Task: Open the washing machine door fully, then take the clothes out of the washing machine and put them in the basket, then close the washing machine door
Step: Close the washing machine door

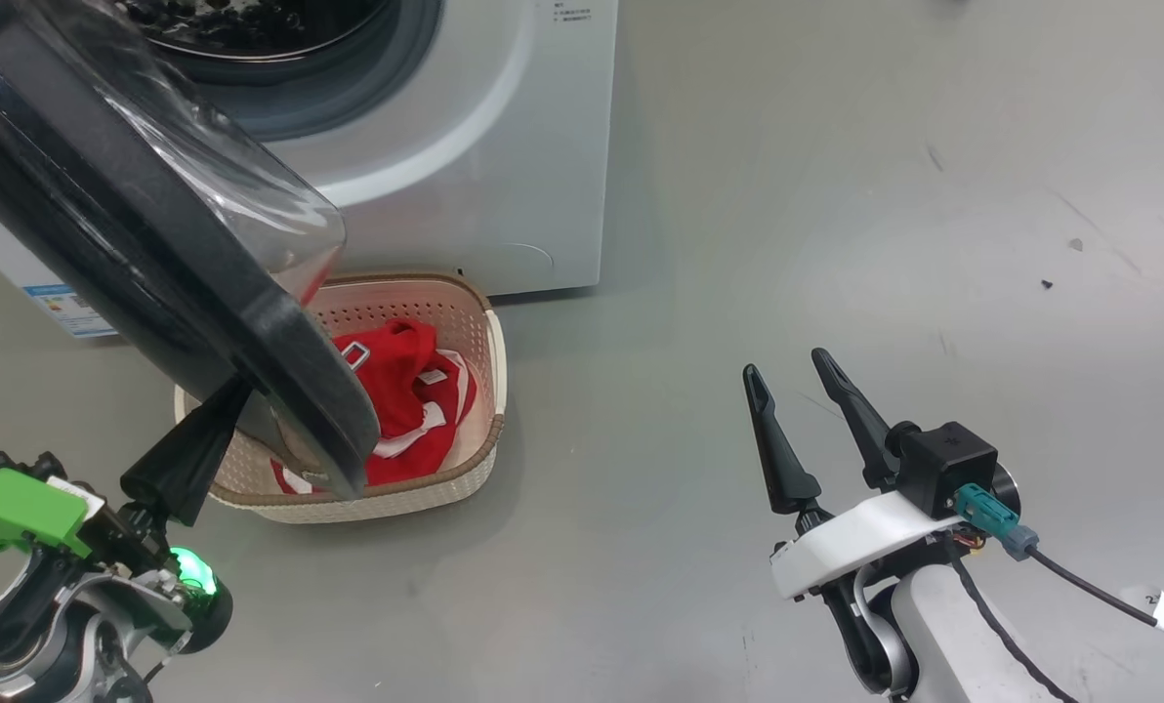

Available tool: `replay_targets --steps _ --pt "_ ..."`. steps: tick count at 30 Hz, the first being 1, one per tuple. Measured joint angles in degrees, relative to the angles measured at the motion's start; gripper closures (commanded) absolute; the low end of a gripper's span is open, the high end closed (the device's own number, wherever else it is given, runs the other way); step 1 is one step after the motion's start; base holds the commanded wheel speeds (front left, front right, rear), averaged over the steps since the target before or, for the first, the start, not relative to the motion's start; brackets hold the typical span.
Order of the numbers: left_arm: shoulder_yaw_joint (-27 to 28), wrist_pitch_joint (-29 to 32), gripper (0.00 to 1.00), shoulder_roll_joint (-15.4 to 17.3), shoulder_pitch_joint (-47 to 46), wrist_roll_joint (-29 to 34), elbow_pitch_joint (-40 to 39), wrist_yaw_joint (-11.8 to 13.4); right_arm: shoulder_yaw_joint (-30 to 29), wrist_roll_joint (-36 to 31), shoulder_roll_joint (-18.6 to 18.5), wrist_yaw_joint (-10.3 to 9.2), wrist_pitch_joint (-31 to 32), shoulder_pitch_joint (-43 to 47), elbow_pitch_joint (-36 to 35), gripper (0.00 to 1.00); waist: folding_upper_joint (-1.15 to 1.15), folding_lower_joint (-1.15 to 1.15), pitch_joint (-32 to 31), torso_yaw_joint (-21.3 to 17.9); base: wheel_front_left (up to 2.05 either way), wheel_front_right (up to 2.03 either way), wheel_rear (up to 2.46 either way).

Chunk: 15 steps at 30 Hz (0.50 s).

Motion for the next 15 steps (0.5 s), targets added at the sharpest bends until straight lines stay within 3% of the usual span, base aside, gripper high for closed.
replay_targets --steps 15 --pt "0.4 -3.3 1.0 -1.0 -4.2 -1.1 1.0 0.4 0.2 1.7 0.0 -0.59 0.0 -1.0 -1.8 0.0 0.0 0.0 2.9 -6.8 0.0 0.0 0.0"
